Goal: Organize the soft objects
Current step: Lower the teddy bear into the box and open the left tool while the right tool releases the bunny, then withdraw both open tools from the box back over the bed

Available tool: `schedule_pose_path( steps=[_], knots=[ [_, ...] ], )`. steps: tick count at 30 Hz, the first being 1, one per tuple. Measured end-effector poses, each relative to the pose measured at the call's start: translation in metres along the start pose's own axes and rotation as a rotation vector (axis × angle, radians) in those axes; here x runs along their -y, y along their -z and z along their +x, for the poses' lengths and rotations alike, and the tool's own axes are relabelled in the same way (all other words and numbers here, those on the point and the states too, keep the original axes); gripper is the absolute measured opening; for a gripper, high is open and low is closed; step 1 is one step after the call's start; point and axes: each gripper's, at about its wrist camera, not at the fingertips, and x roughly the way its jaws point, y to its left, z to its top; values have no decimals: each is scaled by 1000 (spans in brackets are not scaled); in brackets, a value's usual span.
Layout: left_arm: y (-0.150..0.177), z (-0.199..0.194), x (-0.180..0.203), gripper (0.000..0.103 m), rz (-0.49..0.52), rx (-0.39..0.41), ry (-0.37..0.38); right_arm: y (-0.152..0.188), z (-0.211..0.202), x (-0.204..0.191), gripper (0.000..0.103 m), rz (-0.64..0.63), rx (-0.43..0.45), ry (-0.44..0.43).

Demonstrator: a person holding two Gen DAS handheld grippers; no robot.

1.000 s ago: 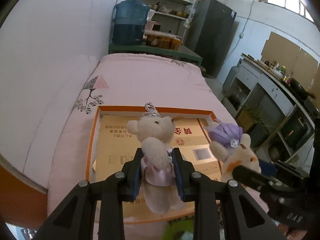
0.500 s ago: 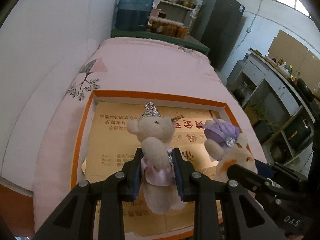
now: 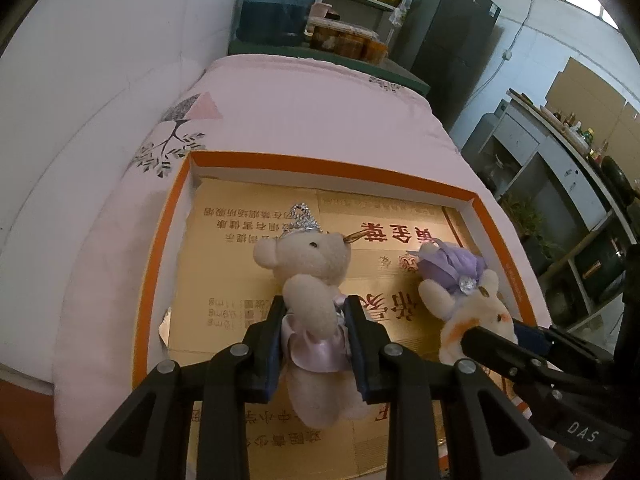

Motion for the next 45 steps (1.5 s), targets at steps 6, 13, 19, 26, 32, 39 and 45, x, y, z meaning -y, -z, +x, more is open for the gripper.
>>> schedule_pose_path(
  steps=[6,13,19,26,32,39,45],
  knots=[
    [1,2,3,31,20,7,-33,3,2,-1,47,-15,12,21],
    [3,2,7,63,29,-11,-112,8,2,-2,60,-10,24,47],
    [7,-11,12,65,55,43,-128,13,-7,-3,62,0,44,59],
    [14,-33,25,65,114,52,-84,23,-27,-10,63,-1,105,94],
    [23,-60,24,65,80,106,-88,35,-58,-23,63,-6,184,118],
    [40,-99,21,65,57,204,-112,62,-100,-46,63,-24,266,141],
    [61,-133,26,65,83,292,-141,93,-140,-75,63,-67,341,155]
  ],
)
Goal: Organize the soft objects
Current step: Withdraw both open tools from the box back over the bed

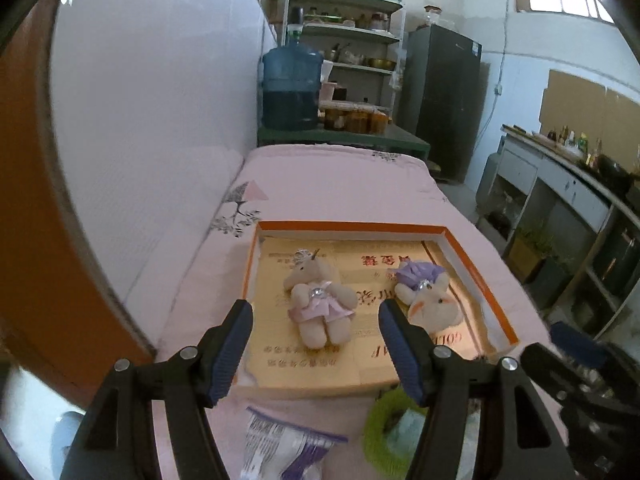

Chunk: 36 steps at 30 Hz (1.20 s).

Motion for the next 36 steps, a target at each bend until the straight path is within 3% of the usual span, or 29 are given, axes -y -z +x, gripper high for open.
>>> schedule_pose_path(
  steps=[14,32,36],
  knots=[
    [36,-72,10,64,64,81,-69,48,-81,-47,63,-73,55,-49],
    [74,-135,-1,61,9,90,15,76,-125,-61,63,-60,92,-82],
    [82,-143,-4,61,13,112,7,82,-127,-64,71,-63,83,-92]
  ],
)
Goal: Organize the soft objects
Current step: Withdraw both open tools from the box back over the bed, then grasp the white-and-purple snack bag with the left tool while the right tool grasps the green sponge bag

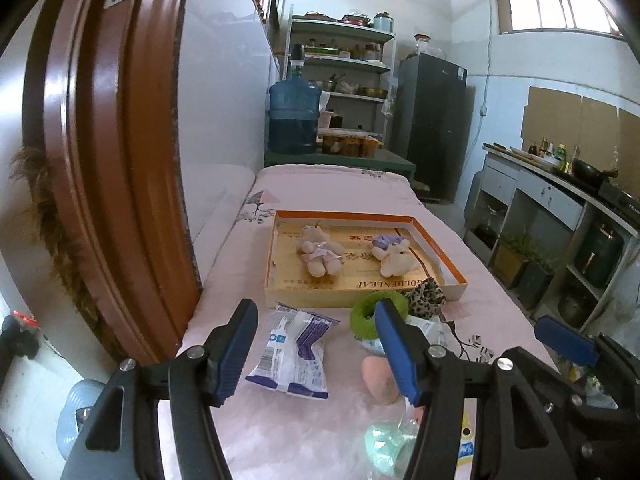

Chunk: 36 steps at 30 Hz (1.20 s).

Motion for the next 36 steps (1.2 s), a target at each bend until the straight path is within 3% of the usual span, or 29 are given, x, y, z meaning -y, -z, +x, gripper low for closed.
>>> schedule_pose_path(
  steps=[13,21,36],
  knots=[
    [22,-18,-20,61,-27,18,-8,21,0,2,74,6,-48,3],
    [46,-31,-42,61,-64,47,-14,44,10,0,74,-1,-128,-6],
    [66,-5,-57,61,-84,-30,19,72,63,-28,75,-64,-241,-49]
  ],
)
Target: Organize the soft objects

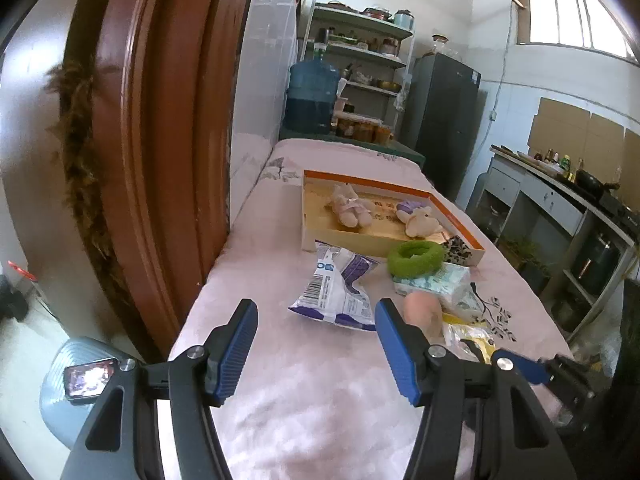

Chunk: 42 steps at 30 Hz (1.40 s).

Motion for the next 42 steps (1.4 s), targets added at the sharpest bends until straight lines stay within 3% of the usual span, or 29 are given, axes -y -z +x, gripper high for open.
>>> schedule_pose_path(
  steps=[6,13,22,23,25,27,37,42],
  knots=[
    [-10,32,-7,61,-24,-51,59,1,16,-4,75,-18,-24,-6],
    [-28,87,4,61,35,-124,116,-1,23,2,75,-1,-32,-19],
    [-28,135,0,59,52,-217,115,-2,28,5,72,-3,-25,-33],
    [-27,138,0,59,50,-226,118,-2,28,4,69,-6,-23,-34],
    [-24,144,0,57,46,-249,126,-1,30,3,54,-15,-28,-31],
    [-22,148,-1,55,39,-269,138,0,31,3,47,-17,-34,-24],
    [-14,144,-1,37,7,-269,181,1,30,4,45,-15,-35,-31],
    [-12,140,2,35,12,-259,180,2,29,4,44,-12,-34,-35]
  ],
)
